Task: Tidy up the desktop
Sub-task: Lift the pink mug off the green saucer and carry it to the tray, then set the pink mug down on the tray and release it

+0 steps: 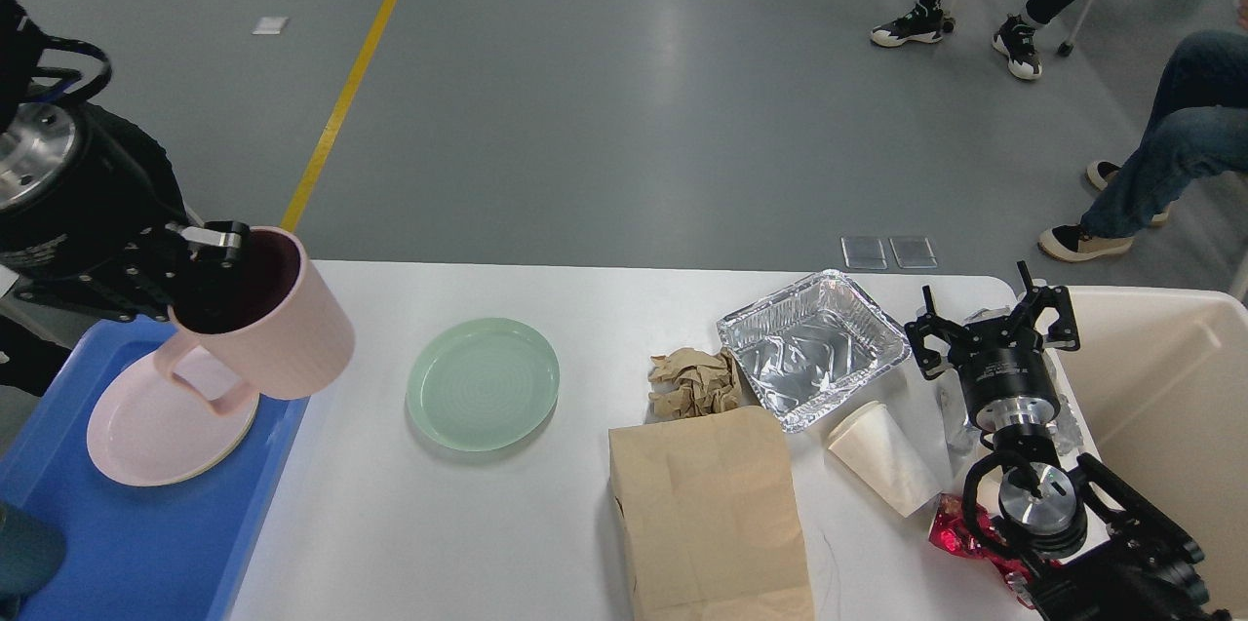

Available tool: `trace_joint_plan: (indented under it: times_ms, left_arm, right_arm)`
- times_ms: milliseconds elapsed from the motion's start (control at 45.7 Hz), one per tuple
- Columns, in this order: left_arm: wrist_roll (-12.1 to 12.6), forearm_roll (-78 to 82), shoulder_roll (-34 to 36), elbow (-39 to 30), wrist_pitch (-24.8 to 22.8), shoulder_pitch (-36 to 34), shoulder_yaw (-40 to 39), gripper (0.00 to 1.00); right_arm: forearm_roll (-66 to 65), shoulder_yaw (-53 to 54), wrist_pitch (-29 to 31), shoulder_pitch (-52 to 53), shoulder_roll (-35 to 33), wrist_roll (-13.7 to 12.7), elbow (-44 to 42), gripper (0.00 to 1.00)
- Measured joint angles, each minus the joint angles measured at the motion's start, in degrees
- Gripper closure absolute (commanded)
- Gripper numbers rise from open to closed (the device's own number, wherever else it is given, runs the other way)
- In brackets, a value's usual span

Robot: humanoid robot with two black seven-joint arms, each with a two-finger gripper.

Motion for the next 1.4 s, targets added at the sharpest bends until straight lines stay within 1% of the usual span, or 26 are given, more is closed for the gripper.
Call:
trace_joint_plan:
  times_ms: [66,197,219,241,350,416,590,765,962,1159,1181,1225,1268,1334,1400]
  left_arm:
    - [0.01,2.83,3.64,1.58,2.24,3.57,0.60,1.00]
    - [0.18,7.47,11.08,6.94,6.76,14.63,-0.53,1.00]
    - [0.23,8.56,13.57,9.60,8.57,20.22,-2.42,1.00]
    - [0.23,8.74,14.17,10.22,8.98,21.65,-2.97,1.00]
    - [0.53,10.42,17.54,15.73,11.19,33.51,-8.63,1.00]
    - [0.53,12.03,18.76,18.90,12.20,39.40,-11.27,1.00]
    - [0.52,15.40,21.11,24.56,15.97,51.75,-17.77,1.00]
    - [0.33,17.56,22.36,28.61,18.05,59.13,-21.35,1.00]
    - [0.14,17.77,22.44,31.86,18.28,63.57,-23.06,1.00]
    - [0.39,17.83,22.21,33.60,18.28,66.83,-25.12,1.00]
    - [0.47,17.83,22.20,33.75,18.32,67.06,-25.35,0.99]
    - [0.66,17.83,22.20,33.96,18.40,67.48,-25.95,0.89]
    - [0.77,17.79,22.19,34.05,18.44,67.75,-26.61,0.76]
    - [0.83,17.69,22.21,34.06,18.44,67.91,-27.23,0.52]
    - [0.83,17.29,22.35,34.05,18.44,67.94,-27.39,0.33]
  right_arm:
    - [0.00,0.02,0.00,0.00,0.00,0.00,0.02,0.00]
    - [0.00,0.01,0.00,0.00,0.00,0.00,0.02,0.00]
    - [0.00,0.01,0.00,0.00,0.00,0.00,0.02,0.00]
    - [0.00,0.01,0.00,0.00,0.00,0.00,0.02,0.00]
    - [-0.01,-0.01,0.00,0.00,-0.01,0.00,0.02,0.00]
    - [0.00,-0.01,0.00,0.01,0.00,0.00,0.02,0.00]
    - [0.00,-0.01,0.00,0.01,0.00,0.00,0.01,0.00]
    - [0.00,-0.01,0.00,0.01,0.00,0.00,0.00,0.00]
    - [0.00,-0.01,0.00,0.00,0.00,0.00,0.00,0.00]
    - [0.00,-0.01,0.00,0.00,0.00,0.00,-0.01,0.00]
    - [0.00,-0.01,0.00,0.00,0.00,0.00,-0.02,0.00]
    - [0.00,-0.01,0.00,0.00,0.00,0.00,-0.02,0.00]
    - [0.00,-0.01,0.00,0.00,0.00,0.00,-0.02,0.00]
    - [0.00,-0.01,0.00,0.00,0.00,0.00,-0.02,0.00]
    - [0.00,-0.01,0.00,0.00,0.00,0.00,-0.02,0.00]
